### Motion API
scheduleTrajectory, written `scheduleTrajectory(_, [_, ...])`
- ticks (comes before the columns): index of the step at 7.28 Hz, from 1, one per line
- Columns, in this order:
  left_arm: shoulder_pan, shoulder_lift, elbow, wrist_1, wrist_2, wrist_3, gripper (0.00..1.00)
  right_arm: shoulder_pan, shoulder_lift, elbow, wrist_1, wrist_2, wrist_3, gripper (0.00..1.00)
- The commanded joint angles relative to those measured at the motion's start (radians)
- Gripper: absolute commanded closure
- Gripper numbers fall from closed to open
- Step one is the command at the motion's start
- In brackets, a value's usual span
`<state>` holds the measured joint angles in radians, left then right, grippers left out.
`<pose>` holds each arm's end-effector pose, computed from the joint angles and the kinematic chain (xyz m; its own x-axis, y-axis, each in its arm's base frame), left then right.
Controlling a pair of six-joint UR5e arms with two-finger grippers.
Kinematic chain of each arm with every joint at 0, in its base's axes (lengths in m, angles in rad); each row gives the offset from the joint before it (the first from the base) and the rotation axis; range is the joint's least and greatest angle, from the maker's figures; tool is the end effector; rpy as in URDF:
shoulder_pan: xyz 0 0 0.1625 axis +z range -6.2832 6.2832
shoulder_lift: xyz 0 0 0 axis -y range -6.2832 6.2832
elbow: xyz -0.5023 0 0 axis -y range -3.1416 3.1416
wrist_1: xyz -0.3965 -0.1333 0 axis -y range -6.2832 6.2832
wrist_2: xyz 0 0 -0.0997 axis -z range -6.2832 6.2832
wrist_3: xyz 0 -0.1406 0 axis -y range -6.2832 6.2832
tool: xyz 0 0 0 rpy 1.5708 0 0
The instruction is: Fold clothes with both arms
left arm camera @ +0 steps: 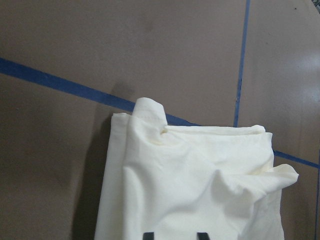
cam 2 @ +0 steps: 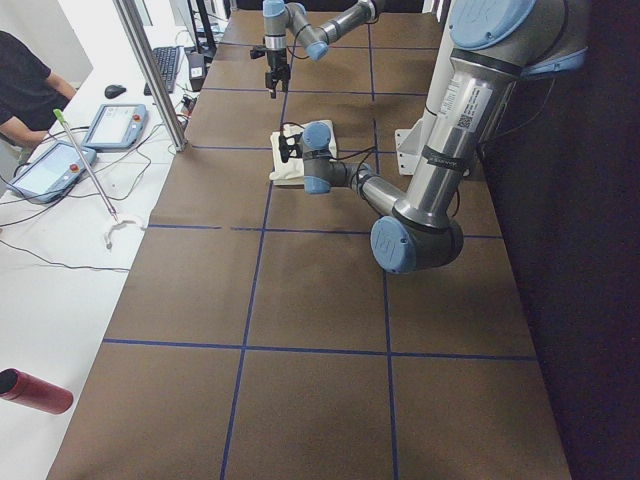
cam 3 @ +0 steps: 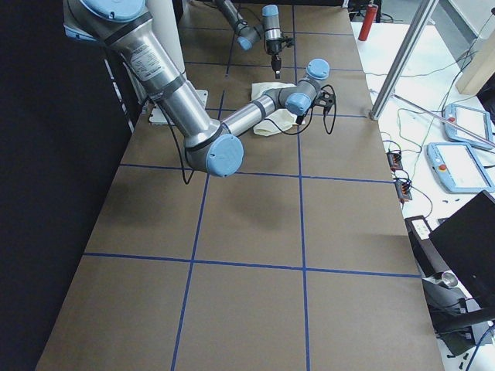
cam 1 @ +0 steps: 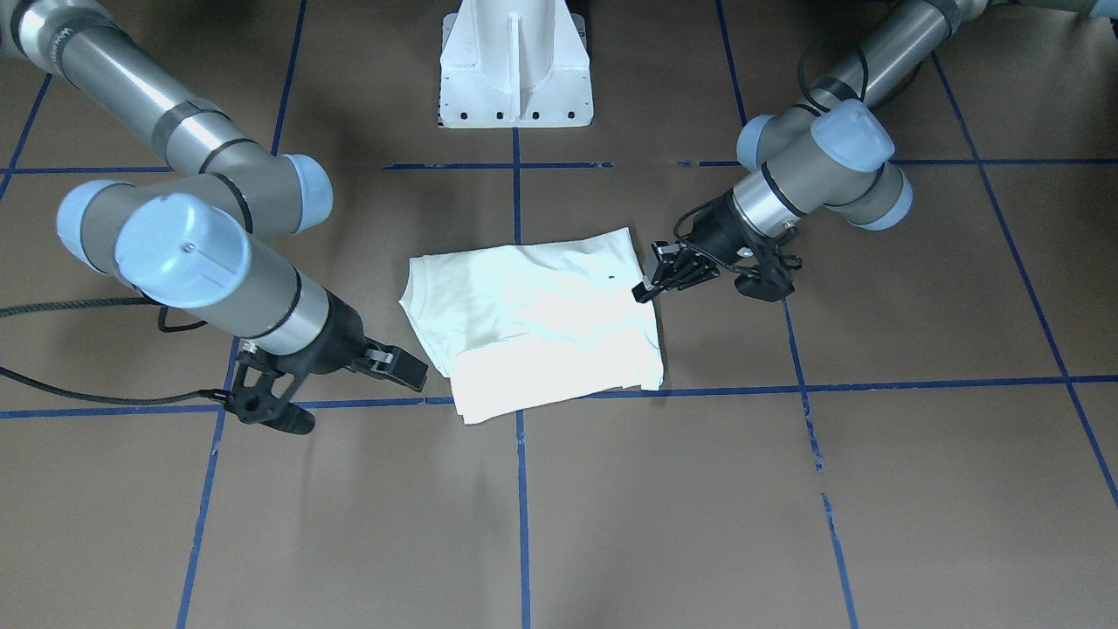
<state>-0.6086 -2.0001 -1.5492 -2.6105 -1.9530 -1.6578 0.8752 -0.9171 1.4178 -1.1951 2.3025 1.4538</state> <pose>0.5402 -0.4750 0.3791 0.0809 -0.1546 -0.9847 0.2347 0.9631 -0.1320 -0.4808 -0.6374 0.3612 0.4356 0.3862 0.8131 -0.1926 0.9223 -0.3349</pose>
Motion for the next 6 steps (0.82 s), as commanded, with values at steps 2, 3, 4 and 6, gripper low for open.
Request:
scheduleTrajectory(2, [0.137, -0.008, -0.025, 0.095, 0.118, 0.001, 1.00, -0.001, -0.020, 0.015, 0.000, -0.003, 0.000, 0.00])
scheduleTrajectory(3, [0.139, 0.012, -0.026, 0.095, 0.120, 0.003, 1.00, 0.001, -0.020, 0.013, 0.000, -0.002, 0.000, 0.00])
scheduleTrajectory(4, [0.141, 0.041, -0.028, 0.093, 0.120, 0.010, 1.00, 0.001, -0.019, 0.015, 0.000, -0.002, 0.007, 0.00])
scheduleTrajectory(6, [0.139, 0.069, -0.026, 0.095, 0.118, 0.013, 1.00, -0.001, -0.016, 0.017, 0.000, 0.000, 0.014, 0.00])
